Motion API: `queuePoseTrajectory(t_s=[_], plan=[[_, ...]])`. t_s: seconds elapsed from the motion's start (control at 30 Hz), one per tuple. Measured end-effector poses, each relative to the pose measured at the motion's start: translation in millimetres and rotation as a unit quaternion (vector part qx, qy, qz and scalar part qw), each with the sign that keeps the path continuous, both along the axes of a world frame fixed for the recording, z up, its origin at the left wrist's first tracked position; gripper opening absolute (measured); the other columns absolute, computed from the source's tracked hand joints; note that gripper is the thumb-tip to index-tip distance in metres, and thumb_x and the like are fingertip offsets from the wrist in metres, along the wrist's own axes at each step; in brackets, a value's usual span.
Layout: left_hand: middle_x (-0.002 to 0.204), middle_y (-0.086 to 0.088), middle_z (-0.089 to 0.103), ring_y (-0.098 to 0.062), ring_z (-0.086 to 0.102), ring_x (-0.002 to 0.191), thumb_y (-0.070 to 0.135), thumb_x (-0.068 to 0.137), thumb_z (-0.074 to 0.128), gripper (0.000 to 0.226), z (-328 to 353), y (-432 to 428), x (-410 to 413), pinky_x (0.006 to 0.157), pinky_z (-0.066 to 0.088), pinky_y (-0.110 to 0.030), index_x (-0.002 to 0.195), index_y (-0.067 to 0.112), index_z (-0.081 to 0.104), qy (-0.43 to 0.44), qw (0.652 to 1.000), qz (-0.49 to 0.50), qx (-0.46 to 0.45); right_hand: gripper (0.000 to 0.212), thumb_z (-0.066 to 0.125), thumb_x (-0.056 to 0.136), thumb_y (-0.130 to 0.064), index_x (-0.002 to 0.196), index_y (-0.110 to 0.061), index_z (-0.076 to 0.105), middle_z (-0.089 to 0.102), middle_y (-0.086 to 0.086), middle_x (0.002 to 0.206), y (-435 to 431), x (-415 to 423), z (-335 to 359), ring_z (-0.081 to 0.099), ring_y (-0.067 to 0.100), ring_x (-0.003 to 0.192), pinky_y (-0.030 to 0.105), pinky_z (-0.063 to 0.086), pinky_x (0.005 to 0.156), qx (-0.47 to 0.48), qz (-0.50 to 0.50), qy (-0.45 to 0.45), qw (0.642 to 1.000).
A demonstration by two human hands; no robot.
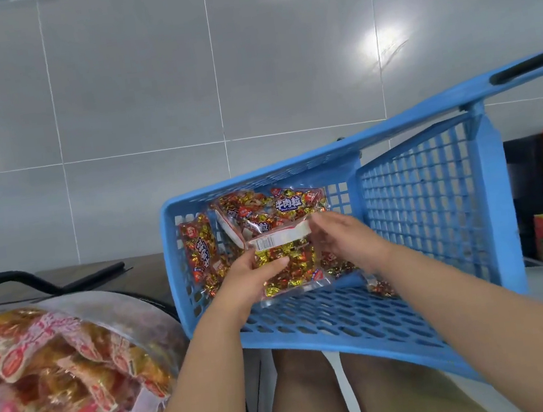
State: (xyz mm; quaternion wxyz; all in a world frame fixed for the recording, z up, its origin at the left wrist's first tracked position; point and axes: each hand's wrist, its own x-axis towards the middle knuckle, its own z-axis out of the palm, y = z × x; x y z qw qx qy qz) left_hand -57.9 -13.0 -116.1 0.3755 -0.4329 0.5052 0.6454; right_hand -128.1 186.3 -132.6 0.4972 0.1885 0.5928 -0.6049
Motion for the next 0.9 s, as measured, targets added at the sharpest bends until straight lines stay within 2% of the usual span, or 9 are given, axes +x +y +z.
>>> queuePoseTrajectory(t_s=[0.07,0.13,0.23,0.43,0.53,0.63,0.73,0.8,0.9], plan=[[0.108,0.004,0.072,-0.018,0.069,0.099,0.024,0.076,0.08,0.054,-8.1,-4.8,5.2,0.094,0.052,-0.04,0.124,0.021,0.057,0.002,0.999,0.018,-0.04,0.029,0.052,0.092,-0.042,0.112,-0.023,0.063,0.068,-0.007,0.11,-0.4,-0.1,-18.5,0.062,0.015,0.104,0.021,0.051,0.077,0.115,-0.013,0.026,0.993],[0.096,0.012,0.072,-0.013,0.068,0.092,0.019,0.078,0.079,0.038,-14.5,-10.0,12.8,0.088,0.053,-0.036,0.109,0.029,0.059,0.008,0.997,0.04,-0.064,0.05,0.061,0.089,-0.039,0.132,-0.018,0.048,0.054,0.001,0.134,1.6,4.8,-44.6,0.053,0.021,0.117,0.032,0.048,0.091,0.263,0.082,0.048,0.96],[0.09,0.015,0.07,-0.01,0.068,0.089,0.012,0.08,0.076,0.034,-17.9,-14.8,23.9,0.082,0.053,-0.033,0.094,0.035,0.055,0.014,0.995,0.06,-0.081,0.072,0.068,0.084,-0.035,0.144,-0.017,0.031,0.043,0.006,0.144,-0.1,19.5,-75.2,0.045,0.026,0.127,0.037,0.04,0.101,0.302,0.246,0.012,0.921],[0.106,-0.003,0.072,-0.025,0.068,0.1,0.006,0.083,0.072,0.032,-17.5,-20.8,33.5,0.093,0.052,-0.049,0.103,0.029,0.06,0.0,0.992,0.1,-0.08,0.052,0.065,0.087,-0.029,0.136,-0.023,0.048,0.05,0.005,0.138,7.7,26.7,-79.0,0.051,0.025,0.121,0.033,0.043,0.098,0.33,0.264,0.06,0.904],[0.109,-0.003,0.071,-0.024,0.067,0.102,0.015,0.086,0.071,0.025,-16.9,-18.7,32.0,0.095,0.051,-0.048,0.104,0.029,0.062,-0.009,0.99,0.117,-0.078,0.031,0.068,0.085,-0.028,0.114,-0.017,0.064,0.066,0.006,0.113,28.1,22.2,-52.5,0.061,0.02,0.094,0.025,0.045,0.076,0.352,0.212,0.083,0.908],[0.112,-0.001,0.07,-0.022,0.067,0.103,0.021,0.086,0.07,0.021,-16.6,-13.8,28.5,0.095,0.051,-0.047,0.103,0.031,0.062,-0.007,0.991,0.102,-0.087,0.02,0.071,0.083,-0.026,0.101,-0.016,0.068,0.067,0.001,0.098,47.8,11.8,-15.8,0.058,0.011,0.08,0.021,0.041,0.062,0.346,0.163,0.112,0.917],[0.128,-0.003,0.062,-0.024,0.06,0.115,0.03,0.082,0.072,0.039,-16.4,-8.8,23.7,0.101,0.046,-0.049,0.118,0.028,0.057,0.002,0.994,0.065,-0.089,0.01,0.077,0.076,-0.024,0.082,-0.023,0.069,0.071,-0.003,0.094,56.0,-4.2,19.3,0.065,0.005,0.076,0.016,0.047,0.063,0.215,0.117,0.062,0.968],[0.143,-0.003,0.049,-0.025,0.052,0.126,0.043,0.074,0.074,0.075,-12.7,-4.7,18.2,0.107,0.04,-0.05,0.14,0.022,0.044,-0.003,0.996,0.048,-0.081,0.013,0.08,0.071,-0.03,0.08,-0.027,0.071,0.072,-0.006,0.091,50.7,-13.3,34.7,0.068,0.01,0.081,0.022,0.049,0.068,0.152,0.163,0.032,0.974],[0.141,-0.005,0.052,-0.025,0.056,0.121,0.067,0.058,0.078,0.107,-5.6,-0.6,9.7,0.102,0.045,-0.049,0.146,0.023,0.036,-0.011,0.996,0.084,-0.002,0.017,0.08,0.071,-0.032,0.083,-0.024,0.071,0.072,-0.006,0.086,25.4,-18.7,38.8,0.068,0.006,0.07,0.02,0.053,0.063,0.099,0.243,0.018,0.965]])
